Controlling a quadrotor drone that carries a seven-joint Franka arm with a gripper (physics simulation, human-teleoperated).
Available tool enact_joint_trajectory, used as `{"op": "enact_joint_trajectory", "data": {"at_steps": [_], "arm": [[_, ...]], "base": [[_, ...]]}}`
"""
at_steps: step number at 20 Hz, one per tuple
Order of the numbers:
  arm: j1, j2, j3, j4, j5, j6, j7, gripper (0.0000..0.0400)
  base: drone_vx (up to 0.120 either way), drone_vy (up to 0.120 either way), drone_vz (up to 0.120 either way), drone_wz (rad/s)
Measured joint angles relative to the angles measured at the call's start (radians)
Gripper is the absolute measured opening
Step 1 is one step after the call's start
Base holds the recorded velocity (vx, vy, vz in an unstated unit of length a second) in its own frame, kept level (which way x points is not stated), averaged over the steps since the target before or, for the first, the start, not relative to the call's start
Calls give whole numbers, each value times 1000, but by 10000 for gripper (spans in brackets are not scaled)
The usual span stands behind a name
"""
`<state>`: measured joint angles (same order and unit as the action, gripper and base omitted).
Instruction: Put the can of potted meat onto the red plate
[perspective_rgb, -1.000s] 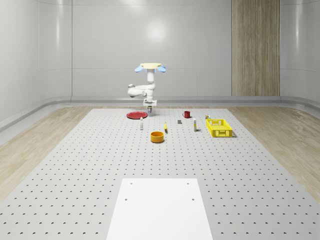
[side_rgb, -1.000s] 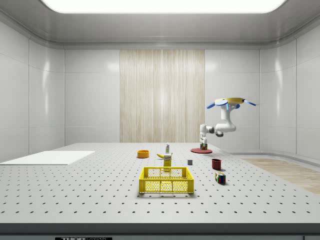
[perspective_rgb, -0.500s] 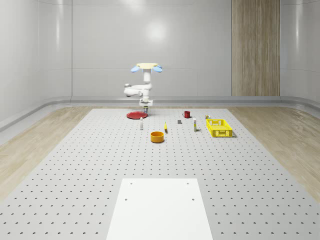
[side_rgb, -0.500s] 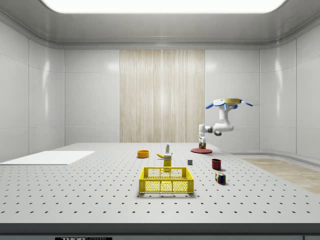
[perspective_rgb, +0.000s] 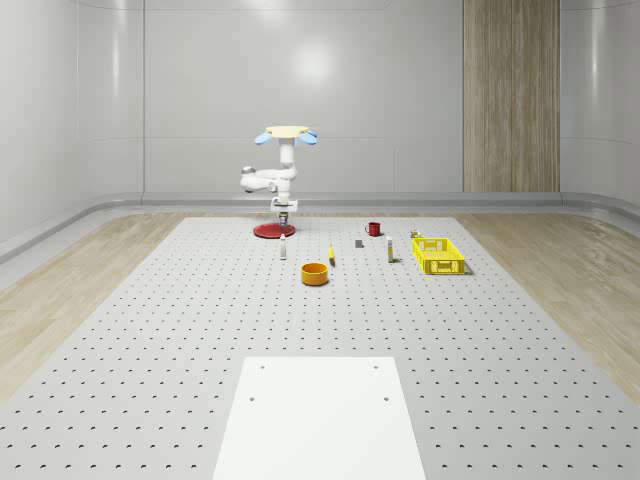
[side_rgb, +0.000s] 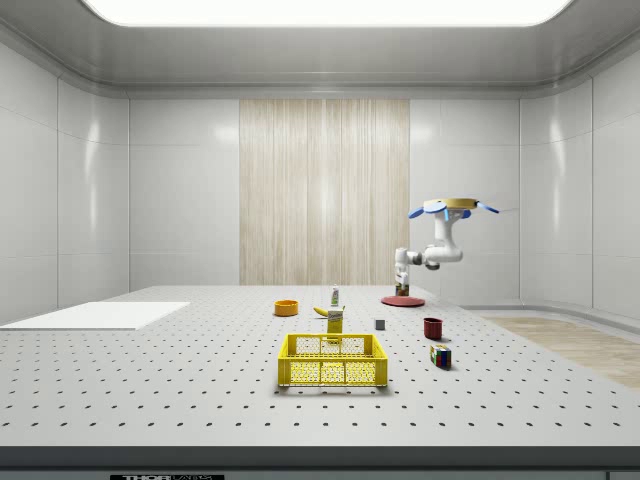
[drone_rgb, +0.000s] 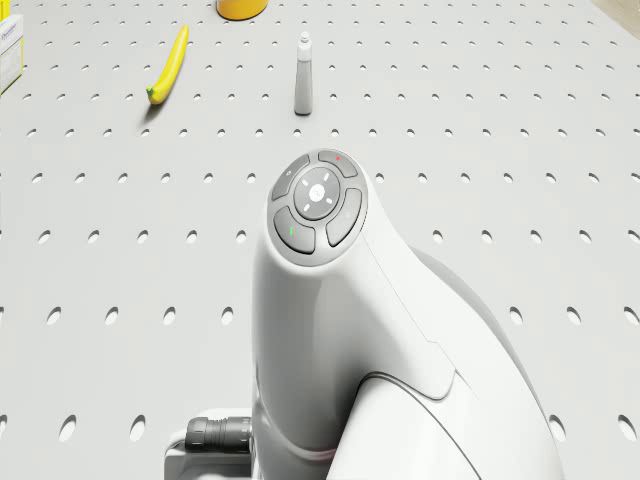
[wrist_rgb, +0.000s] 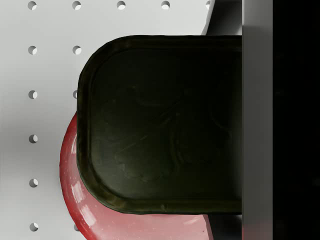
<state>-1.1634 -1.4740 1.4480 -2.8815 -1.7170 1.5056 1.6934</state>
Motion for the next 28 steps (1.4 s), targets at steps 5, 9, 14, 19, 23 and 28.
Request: {"op": "enact_joint_trajectory", "data": {"at_steps": [5,9,14,19,23,28], "arm": [[-1,-11,2,0,4,10,1,284],[-2,-19,3,1,8,18,2,284],[-4,-30,-8,2,0,31,3,284],[-6,-41,-58,8,-46,56,2,284],[-10,-48,-96,14,-81,74,2,284],[-11,-52,-107,16,-87,83,0,366]], "base": [[0,-120,0,0],[0,-120,0,0],[0,-56,0,0],[0,0,0,0],[0,0,0,0],[0,0,0,0]]}}
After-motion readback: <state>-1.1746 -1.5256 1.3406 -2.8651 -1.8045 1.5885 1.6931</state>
